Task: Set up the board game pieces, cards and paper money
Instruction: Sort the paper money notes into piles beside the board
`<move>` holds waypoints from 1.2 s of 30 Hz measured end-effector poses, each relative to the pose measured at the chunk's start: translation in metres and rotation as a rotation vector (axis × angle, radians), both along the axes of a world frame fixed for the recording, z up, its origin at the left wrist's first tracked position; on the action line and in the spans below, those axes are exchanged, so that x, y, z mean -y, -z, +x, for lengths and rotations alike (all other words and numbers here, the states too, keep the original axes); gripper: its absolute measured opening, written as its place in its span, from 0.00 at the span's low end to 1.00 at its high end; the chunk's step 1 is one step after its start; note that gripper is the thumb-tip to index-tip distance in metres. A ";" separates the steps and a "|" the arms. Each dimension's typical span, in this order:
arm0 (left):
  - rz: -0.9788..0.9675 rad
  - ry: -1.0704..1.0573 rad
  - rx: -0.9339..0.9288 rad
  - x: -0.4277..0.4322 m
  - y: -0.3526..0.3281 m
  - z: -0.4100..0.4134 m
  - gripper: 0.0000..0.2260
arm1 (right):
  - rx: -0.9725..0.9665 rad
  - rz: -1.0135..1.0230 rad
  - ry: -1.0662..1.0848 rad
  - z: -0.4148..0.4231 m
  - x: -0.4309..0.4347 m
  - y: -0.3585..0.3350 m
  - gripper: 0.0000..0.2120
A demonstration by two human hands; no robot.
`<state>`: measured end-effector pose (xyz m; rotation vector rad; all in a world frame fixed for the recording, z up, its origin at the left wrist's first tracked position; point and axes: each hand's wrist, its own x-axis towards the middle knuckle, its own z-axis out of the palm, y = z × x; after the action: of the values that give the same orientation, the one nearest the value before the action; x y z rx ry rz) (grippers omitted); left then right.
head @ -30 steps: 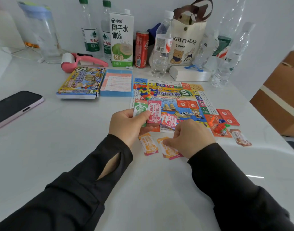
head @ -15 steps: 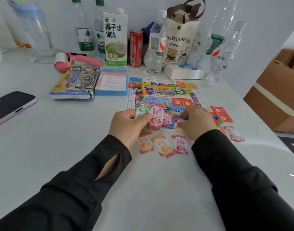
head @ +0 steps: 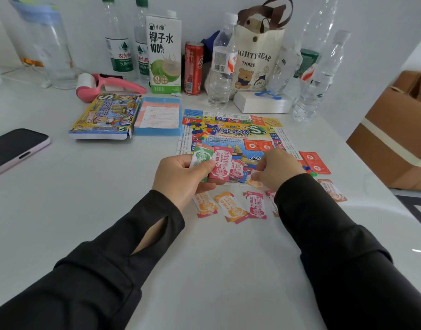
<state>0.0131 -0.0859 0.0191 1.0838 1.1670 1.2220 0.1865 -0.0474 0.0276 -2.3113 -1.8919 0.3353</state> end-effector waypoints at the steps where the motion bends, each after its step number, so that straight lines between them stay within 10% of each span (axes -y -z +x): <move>1: -0.001 -0.001 0.001 0.000 0.000 0.000 0.06 | -0.003 0.006 -0.001 0.000 0.000 0.001 0.15; 18: -0.026 -0.019 -0.001 -0.004 0.001 -0.001 0.06 | -0.556 0.051 -0.215 0.020 0.031 -0.029 0.06; 31: -0.037 -0.006 -0.006 -0.002 0.001 -0.001 0.05 | -0.070 -0.054 -0.371 0.004 0.038 -0.018 0.07; 36: -0.044 0.030 -0.003 0.000 -0.001 0.001 0.06 | -0.565 0.221 -0.227 -0.005 0.041 -0.024 0.12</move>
<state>0.0140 -0.0863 0.0202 1.0666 1.1709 1.1667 0.1815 -0.0885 0.0512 -1.6350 -1.7809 0.6811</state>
